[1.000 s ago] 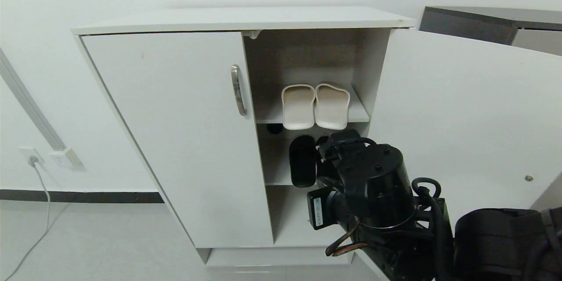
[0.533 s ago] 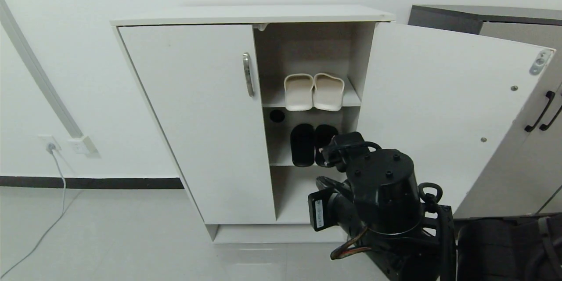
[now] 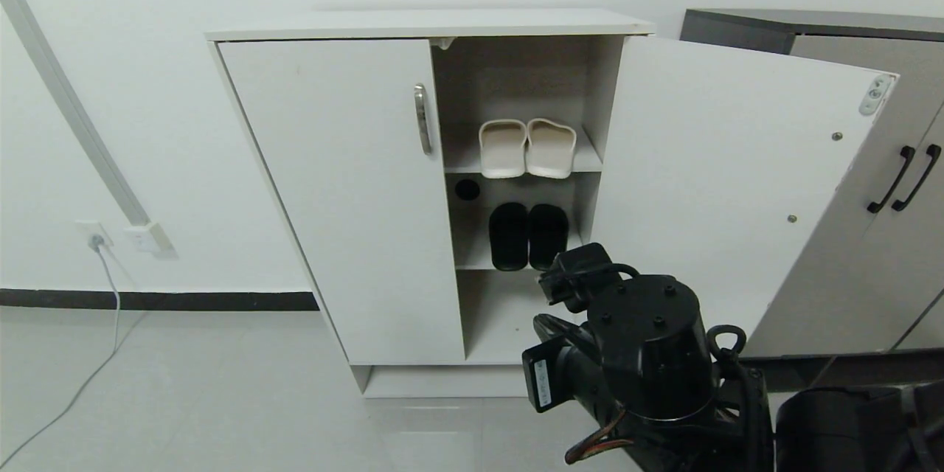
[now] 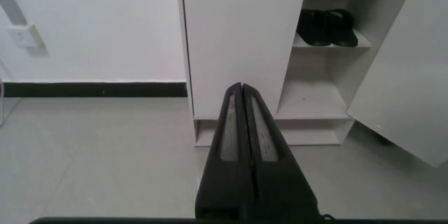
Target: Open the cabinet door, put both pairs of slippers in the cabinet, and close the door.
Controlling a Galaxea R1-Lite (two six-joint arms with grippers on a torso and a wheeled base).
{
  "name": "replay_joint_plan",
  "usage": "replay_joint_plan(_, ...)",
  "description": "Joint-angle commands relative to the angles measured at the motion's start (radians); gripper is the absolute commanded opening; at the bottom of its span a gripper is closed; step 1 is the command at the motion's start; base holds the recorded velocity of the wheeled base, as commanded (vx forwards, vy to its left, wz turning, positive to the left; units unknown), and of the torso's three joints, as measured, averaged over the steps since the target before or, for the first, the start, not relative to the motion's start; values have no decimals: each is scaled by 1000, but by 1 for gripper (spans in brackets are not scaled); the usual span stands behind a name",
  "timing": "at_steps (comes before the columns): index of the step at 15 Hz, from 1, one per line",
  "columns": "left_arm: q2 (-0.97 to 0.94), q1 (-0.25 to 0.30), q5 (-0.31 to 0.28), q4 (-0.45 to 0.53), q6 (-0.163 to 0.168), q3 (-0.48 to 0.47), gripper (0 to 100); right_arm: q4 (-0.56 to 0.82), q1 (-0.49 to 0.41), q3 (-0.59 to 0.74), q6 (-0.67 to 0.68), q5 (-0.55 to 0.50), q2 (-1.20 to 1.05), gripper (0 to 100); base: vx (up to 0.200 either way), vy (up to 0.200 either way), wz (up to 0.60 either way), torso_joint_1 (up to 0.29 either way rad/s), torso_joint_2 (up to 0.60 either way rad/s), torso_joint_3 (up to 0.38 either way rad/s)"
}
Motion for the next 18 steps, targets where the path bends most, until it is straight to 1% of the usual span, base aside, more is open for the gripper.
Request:
replay_joint_plan(1,1,0,1,0,-1,0,0,0,0,2,0,4,6,0,0,0,0,0,0,0)
replay_joint_plan(13,1,0,1,0,-1,0,0,0,0,12,-1,12,13,0,0,0,0,0,0,0)
replay_joint_plan(16,1,0,1,0,-1,0,0,0,-2,14,-1,12,13,0,0,0,0,4,-157,-284)
replay_joint_plan(18,1,0,1,0,-1,0,0,0,-2,14,-1,12,13,0,0,0,0,46,-422,-378)
